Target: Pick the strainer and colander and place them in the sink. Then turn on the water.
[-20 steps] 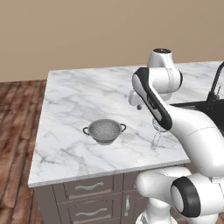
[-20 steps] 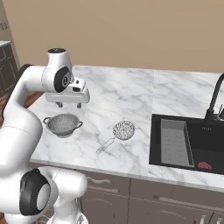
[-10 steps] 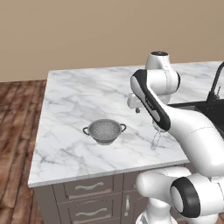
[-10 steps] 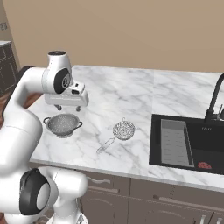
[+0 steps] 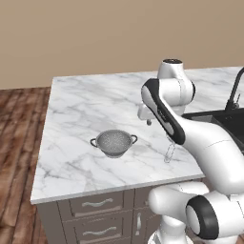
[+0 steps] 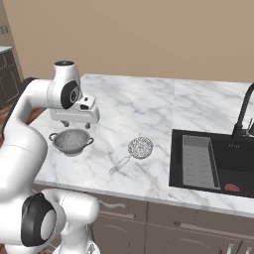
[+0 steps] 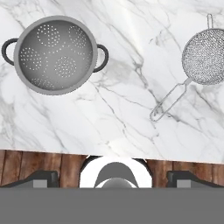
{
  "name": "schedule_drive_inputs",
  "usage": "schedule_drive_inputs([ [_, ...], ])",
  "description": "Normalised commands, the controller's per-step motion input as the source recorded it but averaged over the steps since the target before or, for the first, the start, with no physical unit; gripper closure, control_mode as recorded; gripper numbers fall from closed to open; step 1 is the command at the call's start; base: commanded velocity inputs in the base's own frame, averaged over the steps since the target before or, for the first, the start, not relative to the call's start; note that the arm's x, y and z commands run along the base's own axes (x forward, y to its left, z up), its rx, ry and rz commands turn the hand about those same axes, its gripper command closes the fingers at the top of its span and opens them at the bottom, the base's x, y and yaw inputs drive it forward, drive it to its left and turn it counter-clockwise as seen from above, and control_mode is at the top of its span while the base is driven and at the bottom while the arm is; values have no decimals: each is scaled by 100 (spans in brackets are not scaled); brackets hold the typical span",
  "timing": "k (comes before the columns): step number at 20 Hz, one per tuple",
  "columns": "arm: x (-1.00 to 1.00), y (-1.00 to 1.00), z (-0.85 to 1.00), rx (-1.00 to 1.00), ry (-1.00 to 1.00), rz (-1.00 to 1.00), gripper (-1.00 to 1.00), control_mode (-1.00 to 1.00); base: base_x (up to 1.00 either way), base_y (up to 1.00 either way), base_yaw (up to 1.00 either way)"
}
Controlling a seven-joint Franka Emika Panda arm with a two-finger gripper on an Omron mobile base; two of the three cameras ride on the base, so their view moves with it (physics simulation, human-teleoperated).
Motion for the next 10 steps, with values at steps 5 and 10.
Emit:
schedule_drive_inputs([
  [5, -2, 8, -4, 0, 0, 0, -100, -100, 0, 0, 0],
  [10, 0, 18, -6, 0, 0, 0, -100, -100, 0, 0, 0],
])
